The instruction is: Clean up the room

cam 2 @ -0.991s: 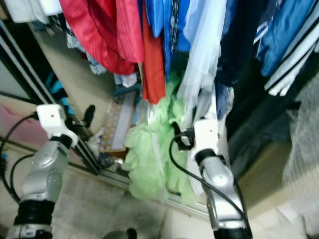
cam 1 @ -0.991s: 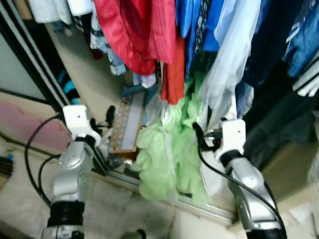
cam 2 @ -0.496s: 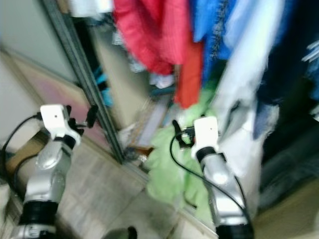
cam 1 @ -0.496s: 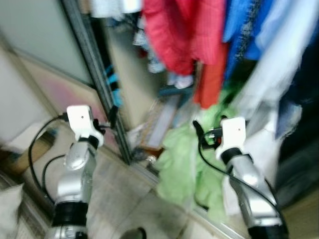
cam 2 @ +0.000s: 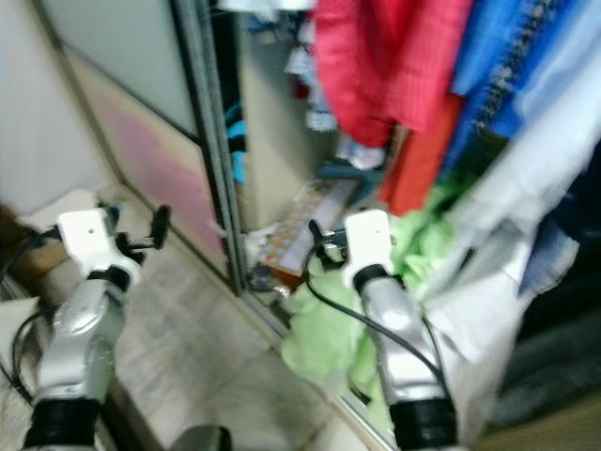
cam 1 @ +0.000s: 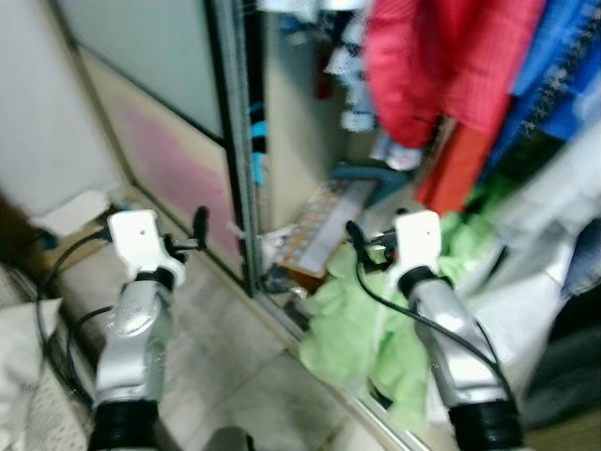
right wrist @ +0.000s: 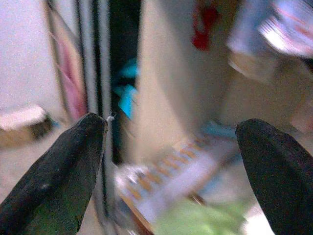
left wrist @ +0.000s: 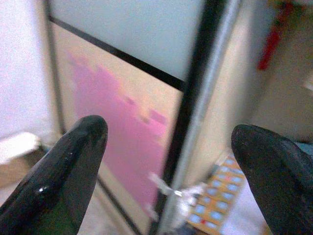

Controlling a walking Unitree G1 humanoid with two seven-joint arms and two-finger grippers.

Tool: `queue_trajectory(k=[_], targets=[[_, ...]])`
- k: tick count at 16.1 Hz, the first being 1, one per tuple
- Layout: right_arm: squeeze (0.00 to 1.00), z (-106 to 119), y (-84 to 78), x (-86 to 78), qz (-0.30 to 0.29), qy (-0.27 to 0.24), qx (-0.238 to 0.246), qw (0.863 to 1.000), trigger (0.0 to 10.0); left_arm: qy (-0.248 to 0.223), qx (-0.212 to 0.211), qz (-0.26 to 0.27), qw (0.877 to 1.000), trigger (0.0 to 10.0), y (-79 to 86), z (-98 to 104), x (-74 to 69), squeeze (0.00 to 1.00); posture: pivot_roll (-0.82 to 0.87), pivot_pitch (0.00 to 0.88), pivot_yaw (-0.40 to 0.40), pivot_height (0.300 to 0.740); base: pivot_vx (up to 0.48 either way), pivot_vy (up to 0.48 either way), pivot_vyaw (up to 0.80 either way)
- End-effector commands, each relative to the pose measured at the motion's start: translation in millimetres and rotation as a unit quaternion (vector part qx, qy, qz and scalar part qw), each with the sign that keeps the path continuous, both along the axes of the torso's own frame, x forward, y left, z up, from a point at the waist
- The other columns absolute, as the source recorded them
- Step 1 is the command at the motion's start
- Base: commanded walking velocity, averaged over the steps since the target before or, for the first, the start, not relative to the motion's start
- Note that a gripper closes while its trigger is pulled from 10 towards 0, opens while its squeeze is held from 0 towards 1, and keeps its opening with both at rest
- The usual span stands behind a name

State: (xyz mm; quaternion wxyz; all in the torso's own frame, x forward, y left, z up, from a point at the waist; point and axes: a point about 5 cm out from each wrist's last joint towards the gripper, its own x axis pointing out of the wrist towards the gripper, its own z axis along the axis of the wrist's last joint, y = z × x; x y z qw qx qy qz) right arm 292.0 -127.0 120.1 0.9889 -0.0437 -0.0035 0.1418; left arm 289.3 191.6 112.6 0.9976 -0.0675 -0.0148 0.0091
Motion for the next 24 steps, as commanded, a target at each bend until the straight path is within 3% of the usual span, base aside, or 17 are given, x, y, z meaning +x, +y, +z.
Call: queue_trajectory(k=[1, 7, 24], targets=[[0.00, 0.4, -3.5, -0.2, -0.005, -0.002, -0.004, 1.000, 10.0, -0.007, 0.005, -0.012, 1.000, 10.0, -5.6, 4.9, 2.8, 0.00, 0.03, 0.000, -0.007, 0.740, 0.000, 0.000, 0.80], [0.00, 0.0, -6.7, -0.9, -0.018, -0.007, -0.002, 1.000, 10.0, -0.008, 0.009, -0.033, 0.999, 10.0, -13.4, 8.6, 11.7, 0.00, 0.00, 0.000, 0.022, 0.740, 0.000, 0.000, 0.80], [0.00, 2.6, -4.5, 0.8, -0.016, -0.017, 0.005, 1.000, 10.0, -0.006, 0.010, -0.036, 0.999, 10.0, -15.0, 7.9, 11.6, 0.00, 0.00, 0.000, 0.024, 0.740, 0.000, 0.000, 0.80]])
